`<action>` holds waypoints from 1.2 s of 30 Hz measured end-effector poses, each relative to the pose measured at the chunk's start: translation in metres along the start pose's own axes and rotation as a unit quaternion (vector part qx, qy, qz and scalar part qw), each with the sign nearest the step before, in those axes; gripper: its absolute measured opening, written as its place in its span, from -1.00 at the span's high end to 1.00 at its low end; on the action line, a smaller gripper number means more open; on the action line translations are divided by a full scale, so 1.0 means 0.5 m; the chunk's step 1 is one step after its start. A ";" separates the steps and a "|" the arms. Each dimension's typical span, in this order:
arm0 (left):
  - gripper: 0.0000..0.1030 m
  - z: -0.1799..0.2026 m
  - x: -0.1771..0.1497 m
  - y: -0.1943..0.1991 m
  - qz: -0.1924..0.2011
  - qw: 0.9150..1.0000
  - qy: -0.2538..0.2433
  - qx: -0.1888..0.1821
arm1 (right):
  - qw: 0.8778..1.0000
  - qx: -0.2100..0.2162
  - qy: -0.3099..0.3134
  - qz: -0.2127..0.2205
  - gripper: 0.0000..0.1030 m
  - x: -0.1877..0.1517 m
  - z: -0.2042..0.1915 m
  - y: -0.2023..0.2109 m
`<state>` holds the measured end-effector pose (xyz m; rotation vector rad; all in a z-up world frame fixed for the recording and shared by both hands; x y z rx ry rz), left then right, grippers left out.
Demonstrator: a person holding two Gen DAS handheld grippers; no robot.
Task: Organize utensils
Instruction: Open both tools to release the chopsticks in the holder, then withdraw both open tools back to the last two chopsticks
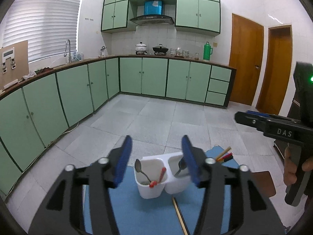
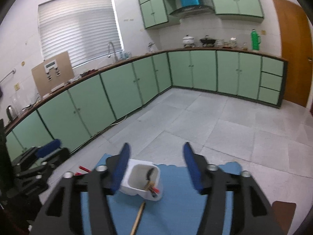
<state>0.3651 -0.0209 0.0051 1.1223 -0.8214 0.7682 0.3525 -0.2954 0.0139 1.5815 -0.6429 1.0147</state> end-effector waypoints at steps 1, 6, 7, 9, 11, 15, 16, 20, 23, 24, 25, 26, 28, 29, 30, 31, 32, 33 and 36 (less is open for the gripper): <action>-0.24 -0.002 -0.006 0.012 0.003 1.000 0.002 0.000 | 1.000 -0.009 -0.003 0.004 -0.37 -0.013 0.006 0.017; -0.56 -0.001 -0.067 0.070 0.008 1.000 -0.003 0.006 | 0.999 -0.039 -0.018 0.014 -0.78 -0.089 0.013 0.078; -0.61 -0.001 -0.084 0.080 0.006 1.000 -0.003 0.005 | 0.999 -0.045 -0.020 0.014 -0.87 -0.110 0.011 0.089; -0.68 -0.001 -0.121 0.093 -0.005 1.000 -0.001 0.001 | 0.998 -0.050 -0.027 0.010 -0.89 -0.149 0.004 0.106; -0.72 -0.005 -0.170 0.102 -0.025 1.000 0.005 -0.006 | 0.998 -0.046 -0.035 0.001 -0.89 -0.192 -0.001 0.116; -0.73 -0.020 -0.270 0.108 -0.065 0.998 0.021 -0.007 | 0.997 -0.045 -0.053 -0.032 -0.89 -0.284 -0.015 0.120; -0.73 -0.026 -0.290 0.108 -0.074 0.997 0.025 -0.006 | 0.997 -0.044 -0.058 -0.041 -0.89 -0.304 -0.019 0.118; -0.73 -0.065 -0.377 0.097 -0.113 0.993 0.037 0.015 | 0.993 -0.047 -0.074 -0.077 -0.89 -0.389 -0.041 0.105; -0.73 -0.087 -0.427 0.085 -0.135 0.990 0.031 0.035 | 0.991 -0.051 -0.074 -0.099 -0.89 -0.439 -0.062 0.091; -0.73 -0.096 -0.447 0.080 -0.145 0.988 0.027 0.043 | 0.991 -0.049 -0.071 -0.107 -0.89 -0.455 -0.072 0.085; -0.73 -0.101 -0.454 0.076 -0.152 0.987 0.027 0.048 | 0.990 -0.050 -0.067 -0.115 -0.89 -0.471 -0.083 0.080; -0.73 -0.105 -0.467 0.073 -0.160 0.985 0.028 0.052 | 0.989 -0.048 -0.064 -0.123 -0.89 -0.485 -0.094 0.074; -0.73 -0.122 -0.493 0.065 -0.175 0.982 0.030 0.062 | 0.988 -0.043 -0.059 -0.134 -0.89 -0.508 -0.115 0.065; -0.73 -0.126 -0.500 0.065 -0.179 0.981 0.029 0.067 | 0.988 -0.039 -0.053 -0.140 -0.89 -0.523 -0.131 0.058; -0.73 -0.135 -0.512 0.063 -0.184 0.980 0.026 0.074 | 0.988 -0.038 -0.049 -0.144 -0.89 -0.533 -0.141 0.056; -0.73 -0.141 -0.519 0.063 -0.188 0.979 0.025 0.078 | 0.987 -0.036 -0.047 -0.146 -0.89 -0.546 -0.147 0.057; -0.73 -0.145 -0.522 0.063 -0.190 0.978 0.023 0.082 | 0.987 -0.031 -0.044 -0.149 -0.89 -0.555 -0.160 0.052; -0.73 -0.150 -0.528 0.064 -0.192 0.977 0.020 0.087 | 0.987 -0.029 -0.041 -0.152 -0.88 -0.564 -0.171 0.050; -0.73 -0.175 -0.539 0.067 -0.199 0.974 0.015 0.104 | 0.986 -0.023 -0.030 -0.160 -0.88 -0.581 -0.204 0.041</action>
Point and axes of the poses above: each gripper's, at about its wrist camera, not at the fingertips, and y roughly against the way its jaws point, z to its right, x to its top, the point moved 2 cm from there along -y, roughly the way its jaws point, and after that the axes turned 11 degrees about y, right-handed, at the moved point
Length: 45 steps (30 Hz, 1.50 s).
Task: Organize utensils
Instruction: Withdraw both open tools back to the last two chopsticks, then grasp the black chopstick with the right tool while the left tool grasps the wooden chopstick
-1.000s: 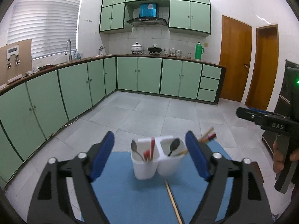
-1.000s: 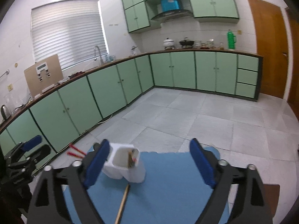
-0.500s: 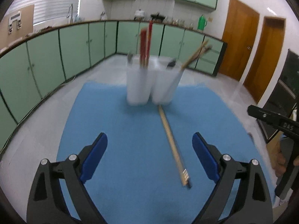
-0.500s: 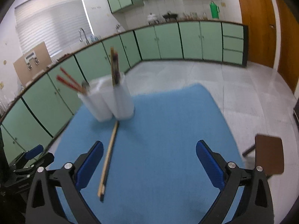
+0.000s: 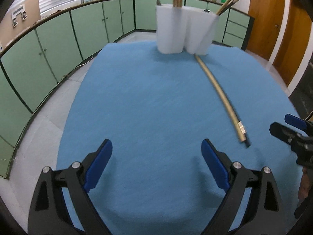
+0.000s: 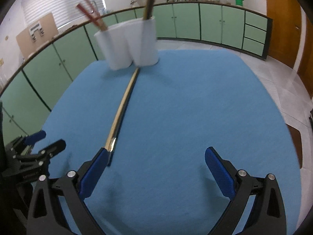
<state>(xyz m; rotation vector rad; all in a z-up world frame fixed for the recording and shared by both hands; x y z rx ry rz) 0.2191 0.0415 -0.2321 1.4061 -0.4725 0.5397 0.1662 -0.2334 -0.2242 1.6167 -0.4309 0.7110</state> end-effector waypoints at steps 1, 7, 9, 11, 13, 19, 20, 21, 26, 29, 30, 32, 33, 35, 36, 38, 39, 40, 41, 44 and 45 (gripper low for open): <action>-0.73 -0.005 -0.002 0.001 0.000 1.000 0.002 0.002 | 1.000 0.001 0.006 -0.002 -0.88 -0.006 -0.013 -0.004; -0.73 -0.039 -0.002 0.010 0.002 1.000 0.010 0.020 | 1.000 -0.003 0.030 -0.006 -0.68 -0.013 -0.059 -0.017; -0.73 -0.047 0.001 0.013 0.003 1.000 0.013 0.024 | 0.999 -0.002 0.036 -0.010 -0.56 -0.016 -0.069 -0.020; -0.73 -0.050 0.000 0.012 0.003 1.000 0.017 0.024 | 0.999 -0.010 0.044 -0.011 -0.52 -0.017 -0.077 -0.022; -0.73 -0.054 0.001 0.013 0.003 1.000 0.019 0.024 | 0.999 -0.013 0.052 -0.011 -0.42 -0.014 -0.084 -0.023; -0.73 -0.047 0.000 0.012 0.002 1.000 0.023 0.019 | 0.997 -0.022 0.067 -0.015 -0.10 -0.012 -0.095 -0.028; -0.73 -0.045 0.000 0.011 0.002 1.000 0.022 0.018 | 0.997 -0.020 0.067 -0.014 -0.04 -0.011 -0.094 -0.027; -0.73 -0.043 -0.001 0.012 0.002 1.000 0.021 0.017 | 0.998 -0.019 0.067 -0.013 0.07 -0.011 -0.092 -0.026; -0.73 -0.036 -0.001 0.013 0.002 1.000 0.017 0.014 | 0.998 -0.027 0.056 -0.011 0.22 -0.015 -0.061 -0.015; -0.73 -0.033 -0.001 0.013 0.003 1.000 0.017 0.013 | 0.998 -0.008 0.054 0.000 0.21 -0.019 -0.055 -0.002; -0.73 -0.033 -0.001 0.014 0.003 1.000 0.017 0.012 | 0.999 0.000 0.051 0.000 0.21 -0.019 -0.054 -0.003; -0.73 -0.033 -0.003 0.017 0.003 1.000 0.017 0.012 | 0.999 0.011 0.044 -0.004 0.21 -0.020 -0.057 -0.010; -0.73 -0.033 -0.003 0.018 0.002 1.000 0.016 0.012 | 0.999 0.012 0.043 -0.007 0.21 -0.019 -0.059 -0.015; -0.73 -0.031 -0.003 0.021 0.003 1.000 0.014 0.011 | 0.999 0.010 0.043 -0.005 0.23 -0.017 -0.062 -0.019; -0.73 -0.031 -0.002 0.022 0.004 1.000 0.013 0.013 | 0.999 0.010 0.045 -0.005 0.39 -0.015 -0.065 -0.022; -0.73 -0.029 -0.001 0.023 0.004 1.000 0.012 0.013 | 0.999 0.013 0.049 -0.006 0.66 -0.011 -0.070 -0.027; -0.73 -0.027 -0.001 0.023 0.003 1.000 0.012 0.013 | 0.999 0.018 0.049 -0.007 0.78 -0.011 -0.071 -0.029; -0.73 -0.024 0.000 0.022 0.003 1.000 0.012 0.013 | 0.999 0.022 0.048 -0.007 0.86 -0.011 -0.070 -0.029; -0.73 -0.022 0.000 0.022 0.003 1.000 0.011 0.012 | 0.999 0.025 0.046 -0.006 0.86 -0.012 -0.069 -0.029; -0.73 -0.005 -0.004 0.020 -0.001 1.000 0.006 0.006 | 0.999 0.034 0.038 -0.004 0.86 -0.015 -0.061 -0.025; -0.73 0.000 -0.006 0.019 -0.003 1.000 0.004 0.004 | 0.999 0.033 0.037 -0.003 0.87 -0.017 -0.057 -0.021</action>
Point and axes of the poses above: each gripper's, at about its wrist camera, not at the fingertips, and y roughly against the way its jaws point, z to its right, x to its top, the point moved 2 cm from there along -y, roughly the way its jaws point, and after that the axes turned 11 degrees about y, right-handed, at the moved point
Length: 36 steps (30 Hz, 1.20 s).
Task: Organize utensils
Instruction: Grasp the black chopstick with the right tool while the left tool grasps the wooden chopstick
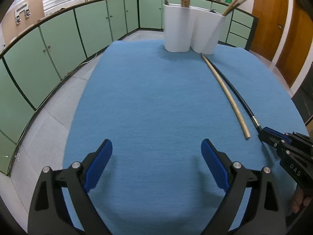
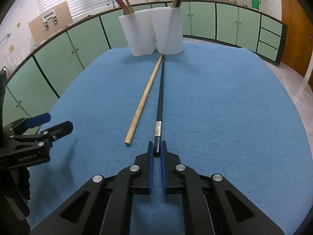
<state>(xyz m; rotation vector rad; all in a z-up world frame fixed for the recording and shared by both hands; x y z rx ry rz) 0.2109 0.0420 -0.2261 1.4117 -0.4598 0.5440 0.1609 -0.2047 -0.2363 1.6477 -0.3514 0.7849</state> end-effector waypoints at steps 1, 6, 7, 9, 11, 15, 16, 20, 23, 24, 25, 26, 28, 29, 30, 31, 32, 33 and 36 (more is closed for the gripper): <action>-0.73 0.010 -0.002 -0.001 -0.002 1.000 -0.003 -0.004 | 1.000 -0.002 -0.001 0.001 0.87 -0.003 0.004 0.004; -0.73 0.065 -0.013 -0.006 -0.011 0.999 -0.009 -0.032 | 1.000 -0.017 -0.020 0.004 0.87 -0.022 0.045 0.030; -0.73 0.073 -0.015 -0.008 -0.012 0.999 -0.009 -0.035 | 0.999 -0.022 -0.023 0.005 0.87 -0.026 0.055 0.037; -0.70 0.097 -0.021 -0.012 -0.014 0.999 -0.013 -0.042 | 0.999 -0.031 -0.027 0.006 0.87 -0.035 0.074 0.048; -0.60 0.123 -0.026 -0.017 -0.015 0.999 -0.016 -0.045 | 0.999 -0.035 -0.033 0.006 0.87 -0.042 0.091 0.054; -0.51 0.161 -0.036 -0.025 -0.019 0.998 -0.017 -0.054 | 0.998 -0.041 -0.048 0.005 0.87 -0.052 0.123 0.060; -0.47 0.168 -0.038 -0.027 -0.019 0.998 -0.018 -0.054 | 0.998 -0.042 -0.050 0.005 0.87 -0.053 0.128 0.061; -0.27 0.186 -0.044 -0.035 -0.018 0.999 -0.017 -0.046 | 0.997 -0.041 -0.057 0.007 0.87 -0.052 0.141 0.060; -0.13 0.195 -0.045 -0.038 -0.010 0.999 -0.015 -0.036 | 0.997 -0.041 -0.060 0.009 0.87 -0.051 0.148 0.060; -0.11 0.196 -0.044 -0.037 -0.009 0.999 -0.013 -0.034 | 0.997 -0.040 -0.062 0.009 0.87 -0.053 0.149 0.060; -0.06 0.197 -0.043 -0.038 -0.008 0.999 -0.011 -0.034 | 0.997 -0.039 -0.064 0.009 0.87 -0.053 0.151 0.059; 0.00 0.199 -0.042 -0.038 -0.006 0.999 -0.010 -0.033 | 0.997 -0.039 -0.065 0.009 0.87 -0.053 0.152 0.059; 0.10 0.202 -0.042 -0.037 -0.003 1.000 -0.008 -0.030 | 0.997 -0.038 -0.065 0.009 0.87 -0.056 0.152 0.059; 0.16 0.203 -0.042 -0.037 -0.002 1.000 -0.007 -0.029 | 0.997 -0.037 -0.065 0.008 0.87 -0.056 0.152 0.059; 0.19 0.205 -0.042 -0.037 0.000 1.000 -0.005 -0.029 | 0.997 -0.037 -0.065 0.008 0.87 -0.056 0.151 0.058; 0.26 0.206 -0.042 -0.036 0.000 1.000 -0.004 -0.029 | 0.997 -0.037 -0.065 0.008 0.87 -0.056 0.150 0.058; 0.34 0.209 -0.042 -0.036 0.000 1.000 -0.003 -0.029 | 0.997 -0.037 -0.065 0.008 0.87 -0.057 0.151 0.058; 0.40 0.210 -0.043 -0.035 0.000 1.000 -0.002 -0.030 | 0.997 -0.037 -0.065 0.008 0.87 -0.057 0.151 0.058; 0.70 0.223 -0.047 -0.036 0.001 0.999 -0.001 -0.034 | 0.997 -0.036 -0.065 0.008 0.87 -0.057 0.152 0.058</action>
Point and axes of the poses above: each gripper's, at about its wrist camera, not at the fingertips, and y roughly against the way its jaws point, z to its right, x to its top, the point moved 2 cm from there along -y, roughly the way its jaws point, and after that the axes turned 11 degrees about y, right-handed, at the moved point
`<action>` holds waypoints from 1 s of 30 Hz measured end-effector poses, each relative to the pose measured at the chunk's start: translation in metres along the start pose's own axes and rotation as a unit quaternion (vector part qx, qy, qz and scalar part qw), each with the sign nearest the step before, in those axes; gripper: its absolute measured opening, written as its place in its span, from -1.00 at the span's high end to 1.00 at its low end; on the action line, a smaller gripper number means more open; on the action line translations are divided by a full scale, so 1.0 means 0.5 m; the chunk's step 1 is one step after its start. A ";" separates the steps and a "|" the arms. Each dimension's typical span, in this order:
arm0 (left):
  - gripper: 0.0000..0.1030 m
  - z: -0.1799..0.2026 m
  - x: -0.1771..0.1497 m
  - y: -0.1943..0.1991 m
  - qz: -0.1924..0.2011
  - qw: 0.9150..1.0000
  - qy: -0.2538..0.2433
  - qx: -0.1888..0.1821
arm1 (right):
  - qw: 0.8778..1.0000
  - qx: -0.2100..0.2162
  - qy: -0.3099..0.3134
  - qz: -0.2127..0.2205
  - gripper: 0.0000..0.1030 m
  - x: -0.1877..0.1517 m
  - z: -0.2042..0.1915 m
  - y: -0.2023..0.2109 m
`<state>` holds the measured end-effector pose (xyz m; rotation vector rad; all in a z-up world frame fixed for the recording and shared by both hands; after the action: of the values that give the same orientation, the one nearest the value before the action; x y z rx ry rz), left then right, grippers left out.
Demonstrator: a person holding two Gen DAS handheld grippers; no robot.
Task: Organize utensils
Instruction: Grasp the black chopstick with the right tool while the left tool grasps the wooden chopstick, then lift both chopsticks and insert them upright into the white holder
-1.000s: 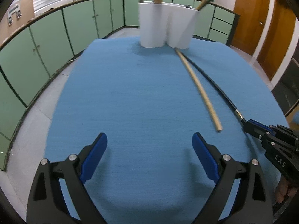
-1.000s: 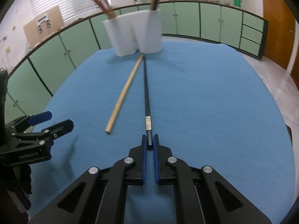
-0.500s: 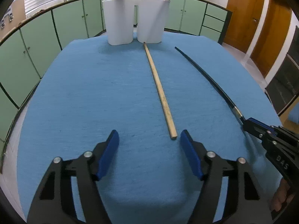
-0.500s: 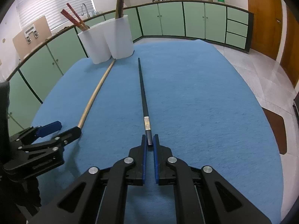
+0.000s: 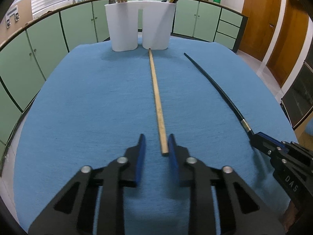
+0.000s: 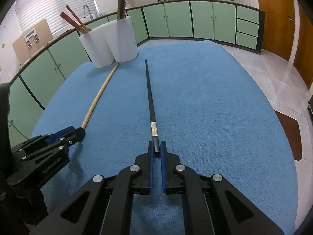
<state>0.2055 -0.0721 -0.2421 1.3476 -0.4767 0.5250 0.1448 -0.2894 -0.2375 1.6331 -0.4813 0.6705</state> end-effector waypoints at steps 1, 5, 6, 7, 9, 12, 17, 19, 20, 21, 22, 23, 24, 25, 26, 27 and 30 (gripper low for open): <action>0.87 0.003 0.000 -0.001 0.000 1.000 0.000 -0.002 | 1.000 0.000 0.000 0.000 0.87 0.000 0.000 0.000; 0.88 0.000 0.001 -0.001 0.000 1.000 0.008 -0.007 | 1.000 -0.002 0.002 0.001 0.87 0.000 0.000 0.001; 0.88 -0.003 0.002 0.000 0.000 1.000 0.011 -0.009 | 1.000 -0.003 0.002 0.001 0.87 0.001 0.000 0.002; 0.88 -0.008 0.003 0.001 0.000 1.000 0.015 -0.011 | 1.000 -0.003 0.003 0.002 0.87 0.001 0.000 0.004; 0.89 -0.015 0.004 0.008 0.003 1.000 0.017 -0.010 | 1.000 -0.005 0.004 0.004 0.87 0.001 0.000 0.006; 0.89 -0.020 0.011 0.023 0.013 1.000 0.014 -0.011 | 1.000 -0.007 0.007 0.008 0.87 0.006 -0.005 0.014; 0.89 -0.023 0.022 0.065 0.032 0.999 0.008 -0.013 | 1.000 -0.007 0.012 0.022 0.87 0.019 -0.008 0.035; 0.89 -0.027 0.032 0.086 0.044 0.999 0.007 -0.016 | 1.000 -0.006 0.013 0.028 0.87 0.028 -0.007 0.046; 0.89 -0.028 0.035 0.096 0.049 0.999 0.007 -0.018 | 0.999 -0.005 0.014 0.033 0.87 0.034 -0.007 0.054; 0.89 -0.029 0.042 0.109 0.056 0.998 0.006 -0.020 | 0.999 -0.004 0.015 0.038 0.87 0.041 -0.007 0.061; 0.89 -0.029 0.047 0.118 0.061 0.998 0.005 -0.021 | 0.999 -0.004 0.016 0.044 0.87 0.048 -0.007 0.070; 0.89 -0.030 0.053 0.130 0.069 0.997 0.005 -0.022 | 0.999 -0.004 0.017 0.047 0.87 0.055 -0.006 0.076; 0.89 -0.031 0.060 0.141 0.077 0.997 0.006 -0.025 | 0.998 -0.004 0.018 0.053 0.87 0.062 -0.006 0.084; 0.89 -0.031 0.067 0.152 0.083 0.996 0.008 -0.028 | 0.998 -0.004 0.019 0.058 0.87 0.071 -0.006 0.092; 0.89 -0.031 0.074 0.161 0.089 0.996 0.009 -0.030 | 0.998 -0.005 0.020 0.063 0.87 0.078 -0.006 0.099; 0.89 -0.032 0.082 0.171 0.097 0.995 0.009 -0.032 | 0.998 -0.005 0.021 0.067 0.87 0.085 -0.007 0.105; 0.89 -0.032 0.104 0.199 0.114 0.993 0.009 -0.040 | 0.997 -0.003 0.023 0.080 0.87 0.110 -0.006 0.126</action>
<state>0.1867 -0.0383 -0.1356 1.2181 -0.6352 0.6991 0.1443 -0.2938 -0.1541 1.5824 -0.5836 0.8224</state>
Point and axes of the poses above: each gripper's, at about its wrist camera, not at the fingertips, and y roughly against the way its jaws point, z to its right, x to its top, the point moved 2 cm from there along -y, roughly the way its jaws point, and after that the axes turned 11 degrees about y, right-handed, at the moved point
